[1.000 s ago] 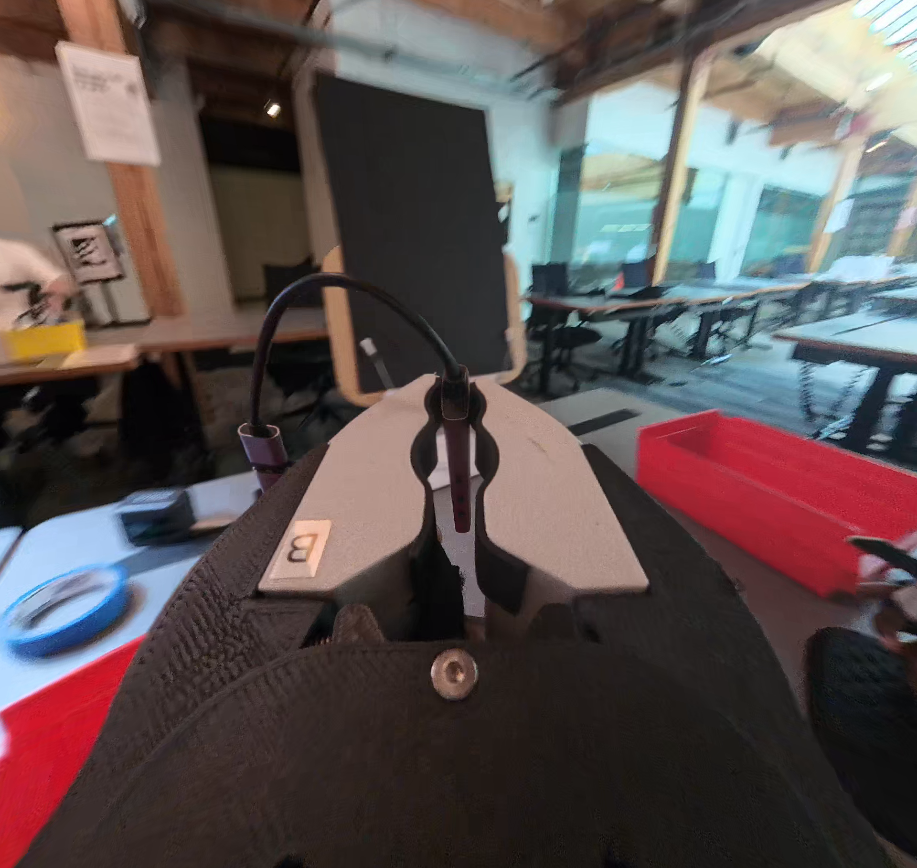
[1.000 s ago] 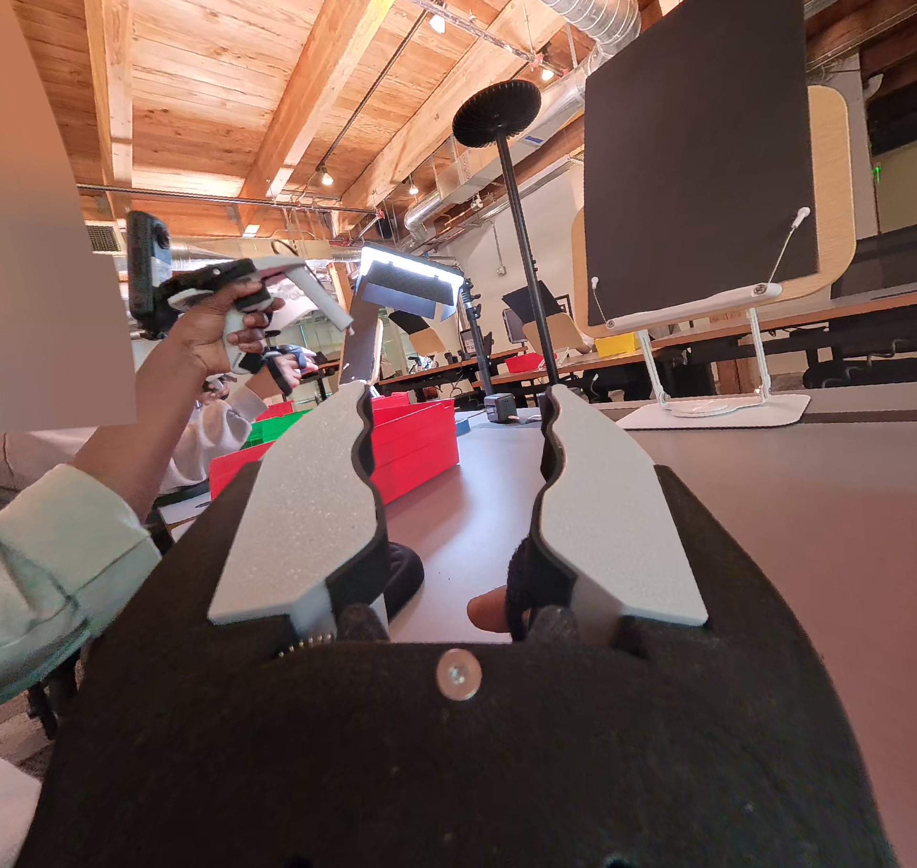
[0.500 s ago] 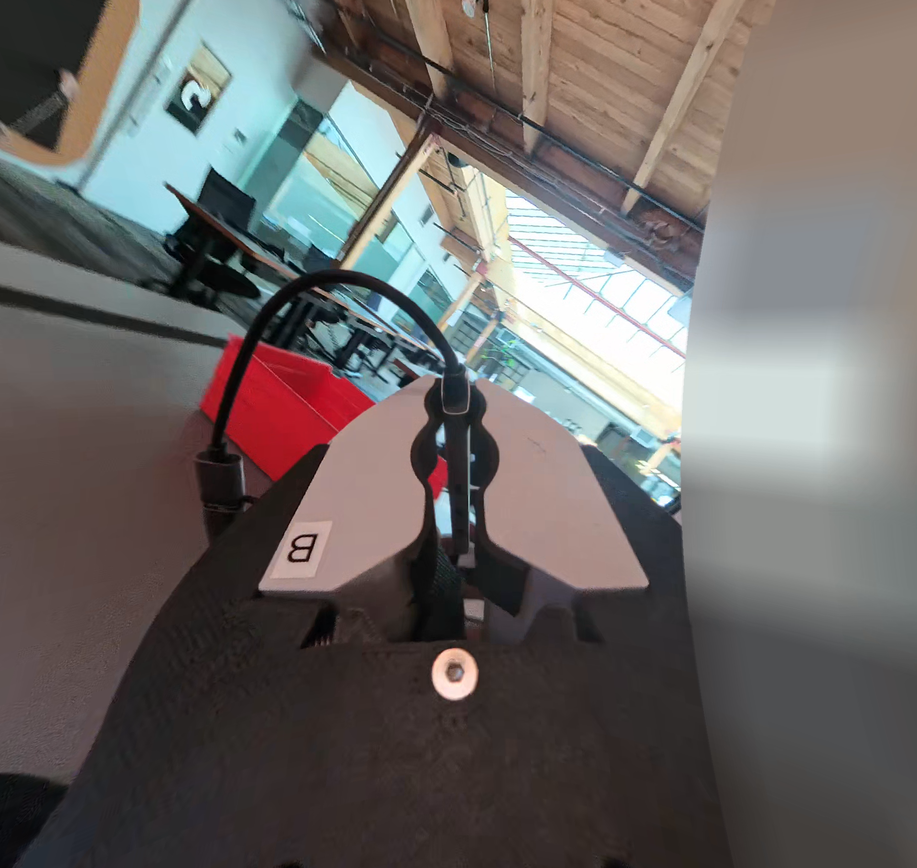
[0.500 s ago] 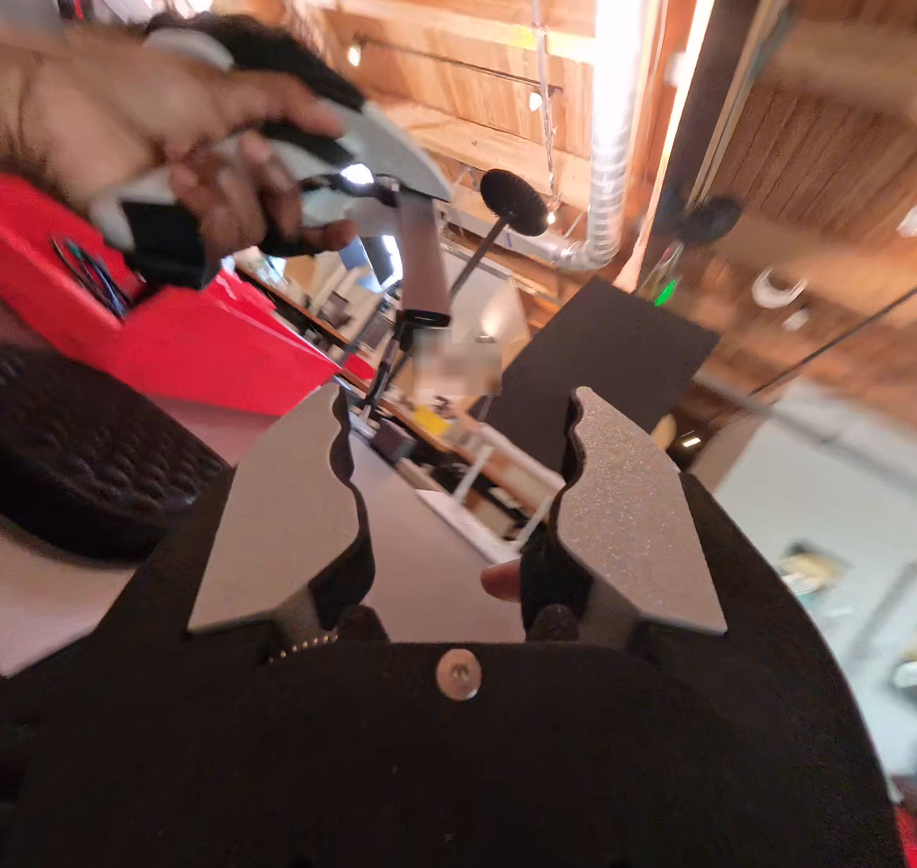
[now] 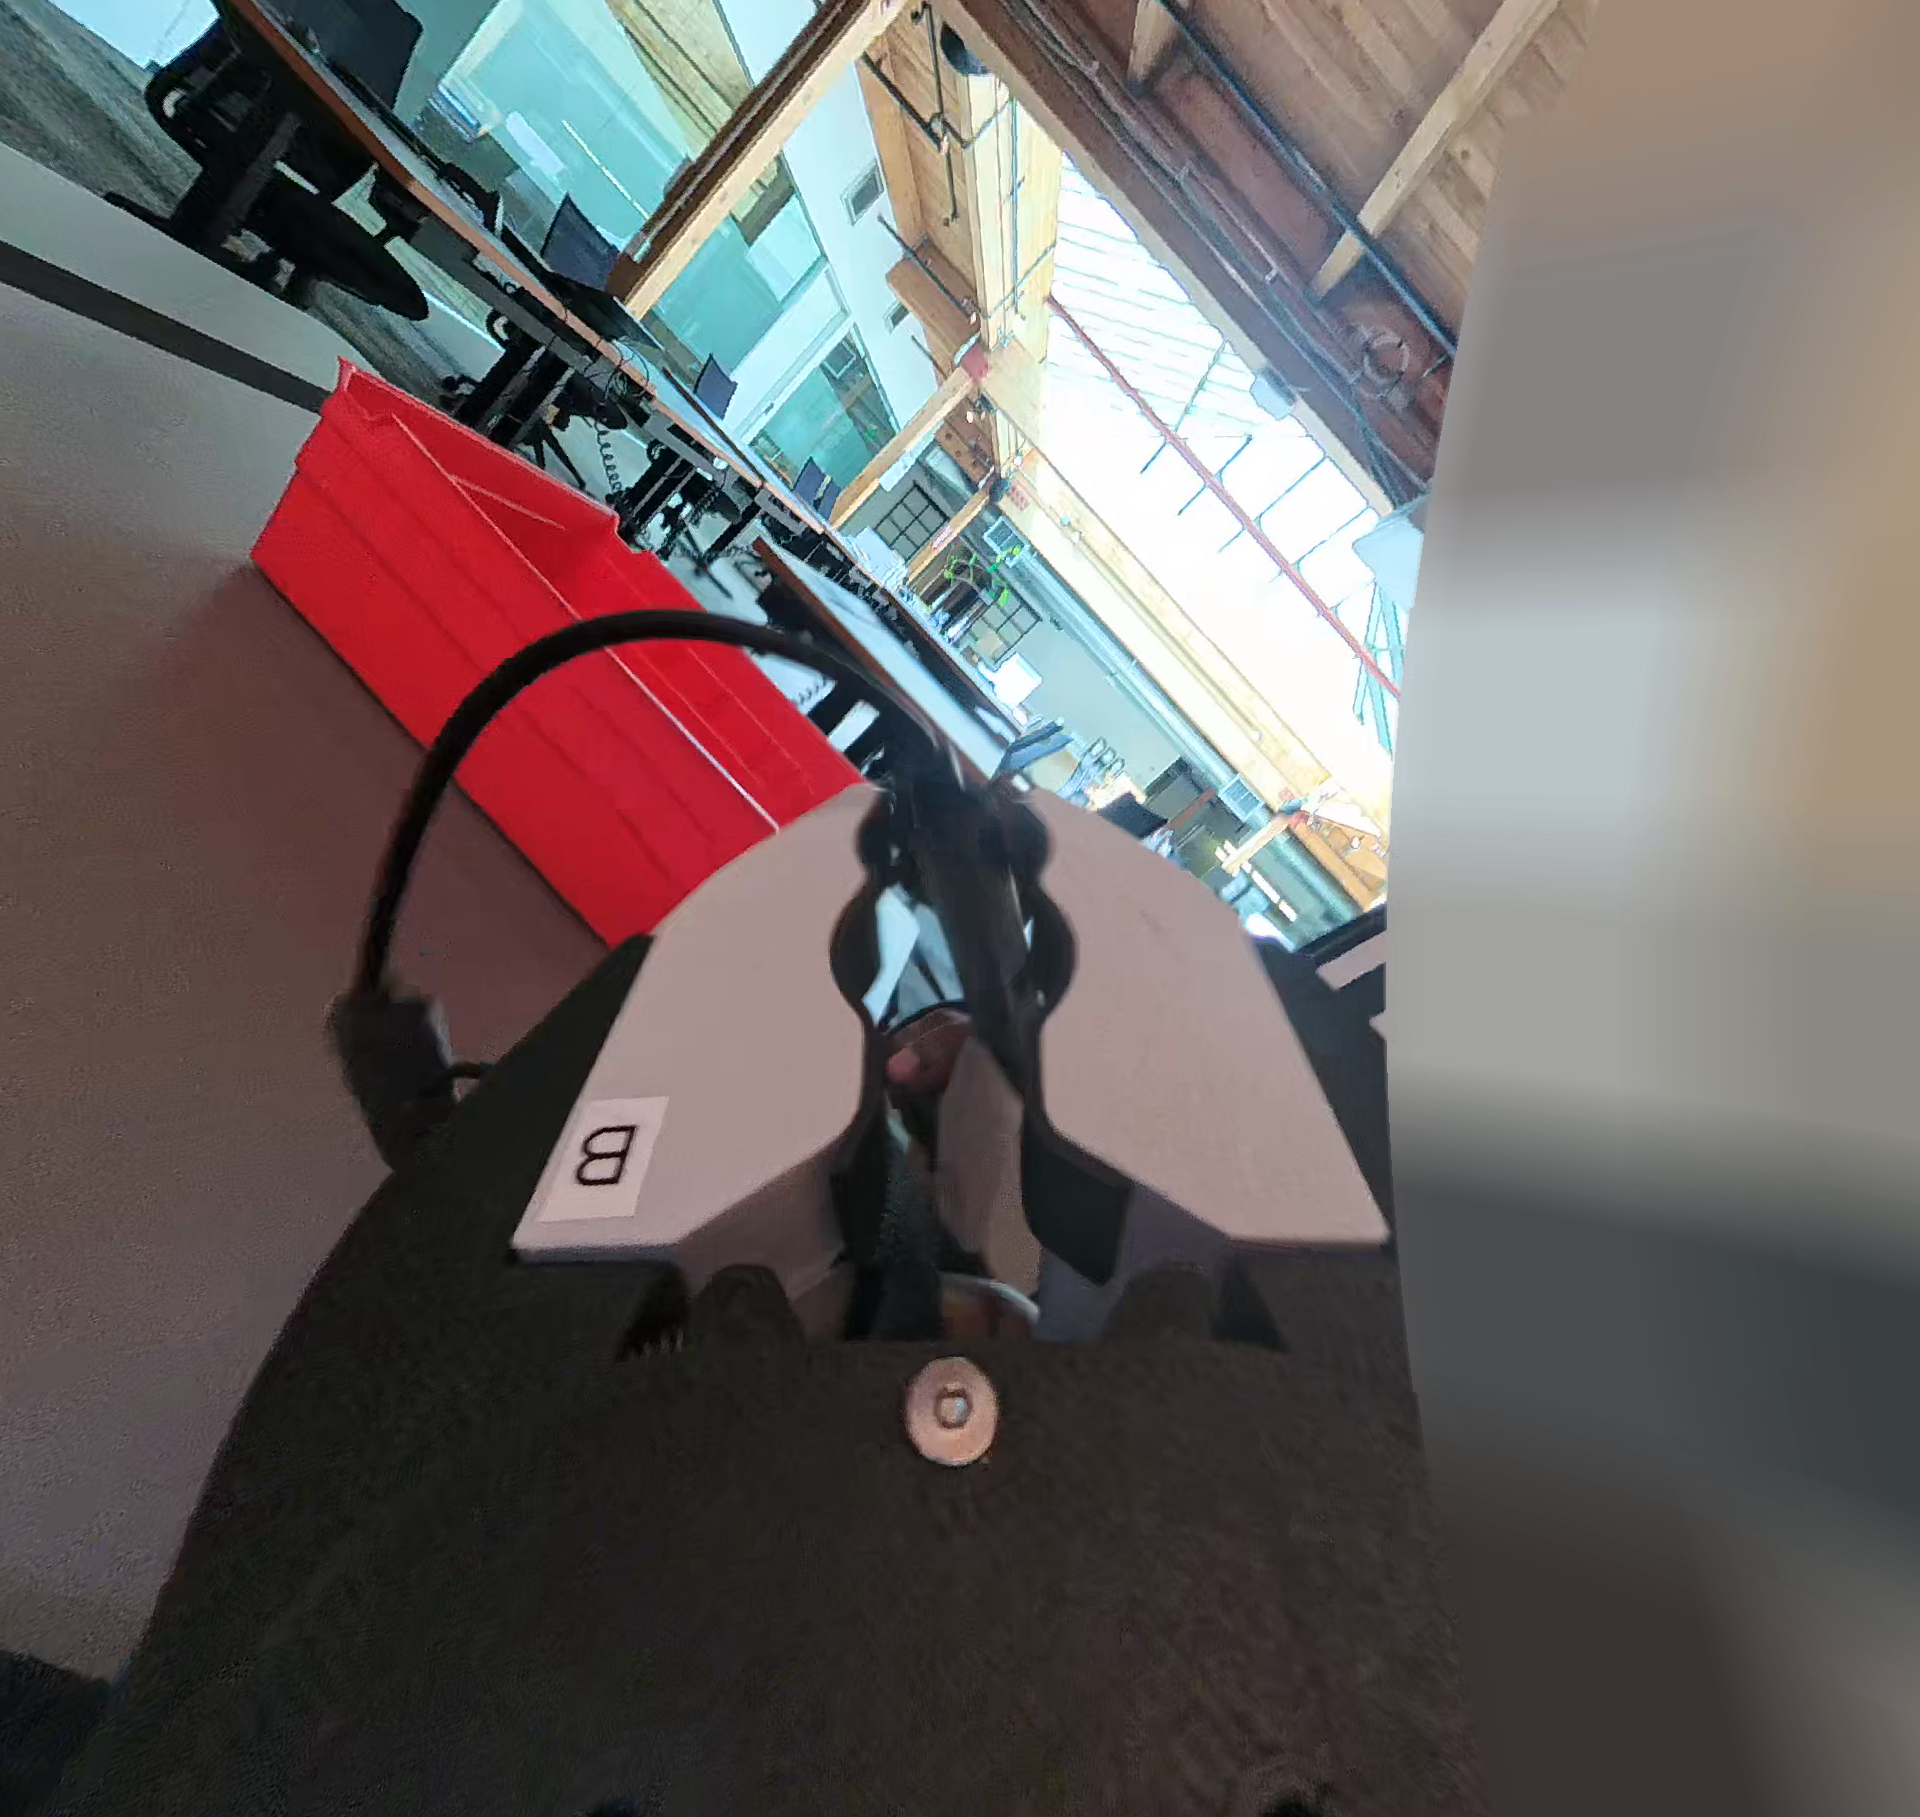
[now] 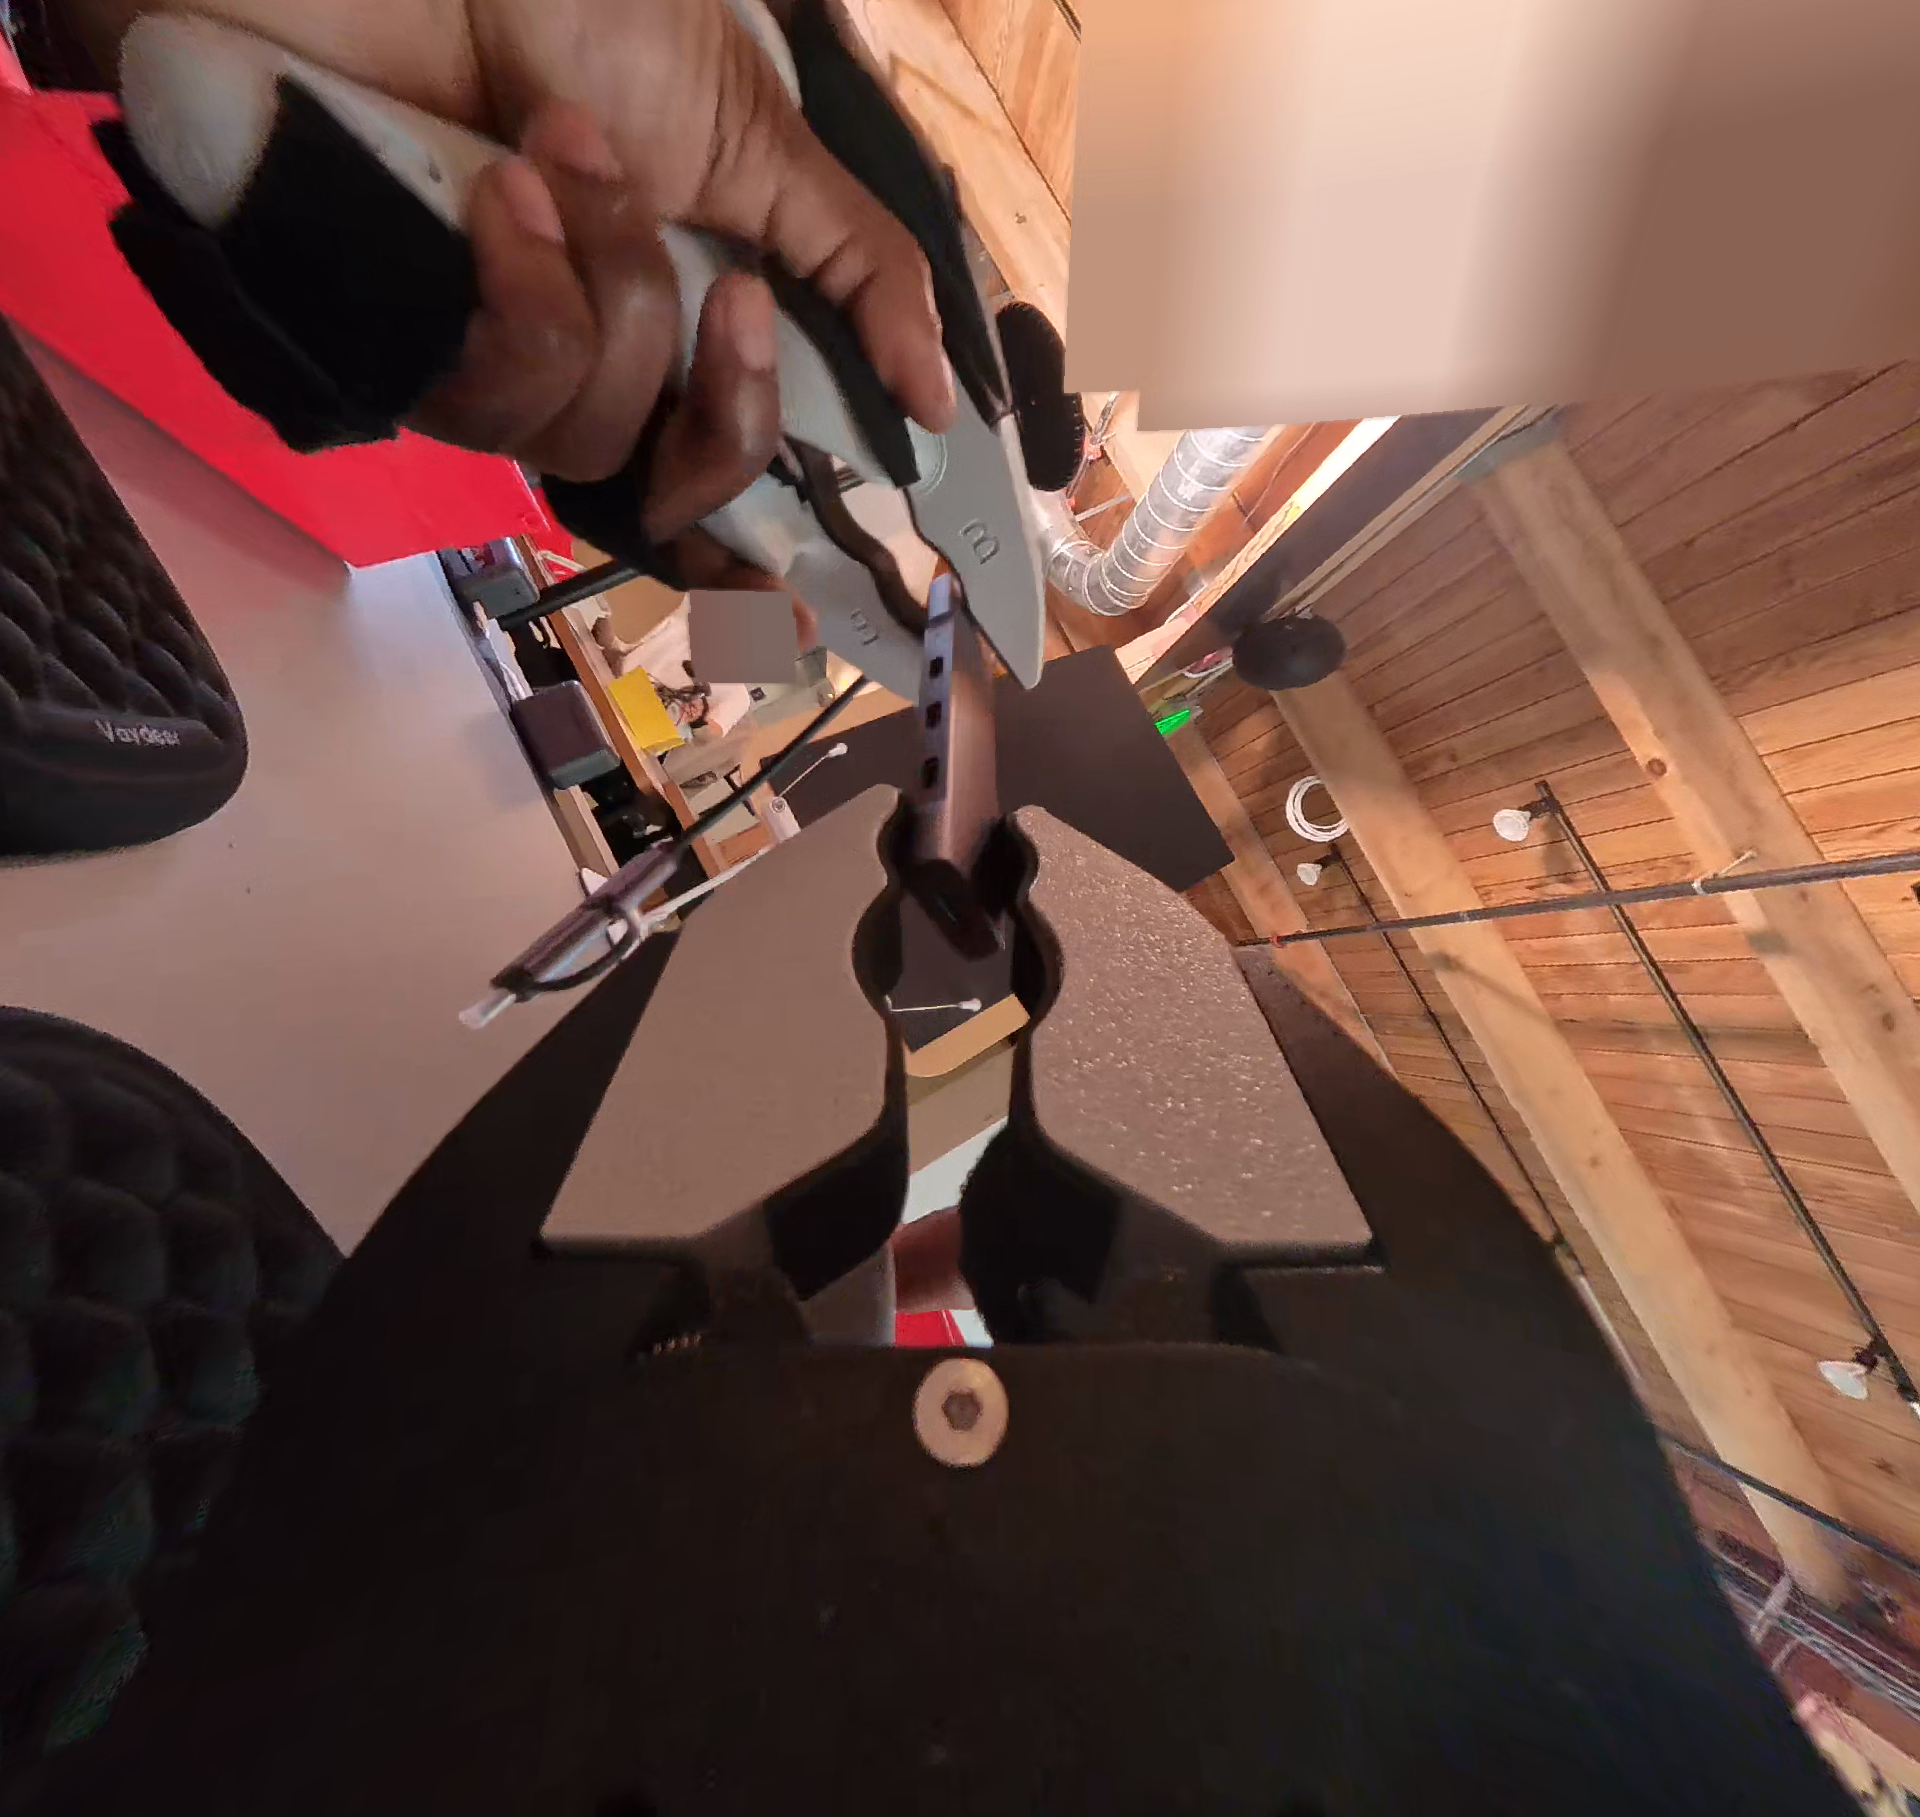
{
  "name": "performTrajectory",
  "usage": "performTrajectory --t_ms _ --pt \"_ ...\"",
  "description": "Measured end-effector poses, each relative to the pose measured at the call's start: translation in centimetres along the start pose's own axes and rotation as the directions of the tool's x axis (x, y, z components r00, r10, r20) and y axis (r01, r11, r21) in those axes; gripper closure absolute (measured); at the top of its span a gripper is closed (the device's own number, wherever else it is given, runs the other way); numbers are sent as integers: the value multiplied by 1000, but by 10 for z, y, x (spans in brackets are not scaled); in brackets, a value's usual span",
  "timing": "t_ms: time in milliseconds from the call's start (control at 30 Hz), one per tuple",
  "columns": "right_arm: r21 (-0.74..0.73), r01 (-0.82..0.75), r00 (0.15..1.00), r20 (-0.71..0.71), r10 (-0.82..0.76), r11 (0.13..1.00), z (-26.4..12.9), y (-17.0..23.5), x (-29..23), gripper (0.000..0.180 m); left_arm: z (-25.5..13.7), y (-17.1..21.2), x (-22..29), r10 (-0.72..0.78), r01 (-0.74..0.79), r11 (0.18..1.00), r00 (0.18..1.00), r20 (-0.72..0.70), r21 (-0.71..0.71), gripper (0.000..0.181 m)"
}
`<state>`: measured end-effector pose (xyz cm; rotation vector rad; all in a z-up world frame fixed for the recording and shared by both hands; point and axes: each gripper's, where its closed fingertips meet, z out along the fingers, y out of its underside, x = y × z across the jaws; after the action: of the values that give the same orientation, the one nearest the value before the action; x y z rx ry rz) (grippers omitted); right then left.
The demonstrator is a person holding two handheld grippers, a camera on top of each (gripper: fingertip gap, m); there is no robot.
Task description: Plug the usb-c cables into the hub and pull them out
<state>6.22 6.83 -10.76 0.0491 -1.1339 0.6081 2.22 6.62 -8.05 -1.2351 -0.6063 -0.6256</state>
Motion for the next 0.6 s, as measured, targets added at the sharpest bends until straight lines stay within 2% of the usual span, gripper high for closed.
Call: performTrajectory --t_ms 33,100,200,267,333,433,500,533,600 --pt "-13 -19 1000 -11 19 1000 0 2 4 172 0 2 0 29 -29 999 1000 -4 -28 152" --pt "-66 -57 998 -32 55 996 0 12 14 172 -1 10 -4 81 -79 991 997 10 -103 131" --pt "-118 -51 997 -66 43 992 -3 28 27 172 -9 14 -8 217 -205 962 975 49 -179 123" --pt "-161 5 996 -92 -20 987 -5 38 32 171 -20 -1 -11 378 -361 922 917 127 -140 122" --pt "-208 69 992 -92 -90 976 -6 48 32 171 -36 -23 -9 529 -526 847 816 233 -78 124" --pt "-317 161 984 -16 -175 935 -6 72 15 171 -64 -50 -3 670 -708 703 630 393 -63 127" --pt "-364 214 976 50 -211 906 -8 86 0 171 -78 -58 2 717 -775 628 537 445 -77 130" --pt "-377 233 972 120 -202 896 -9 92 -13 171 -82 -59 4 734 -794 601 507 452 -87 132" --pt "-367 244 929 354 -108 897 -17 98 -48 171 -89 -58 5 756 -811 574 471 455 -114 134"
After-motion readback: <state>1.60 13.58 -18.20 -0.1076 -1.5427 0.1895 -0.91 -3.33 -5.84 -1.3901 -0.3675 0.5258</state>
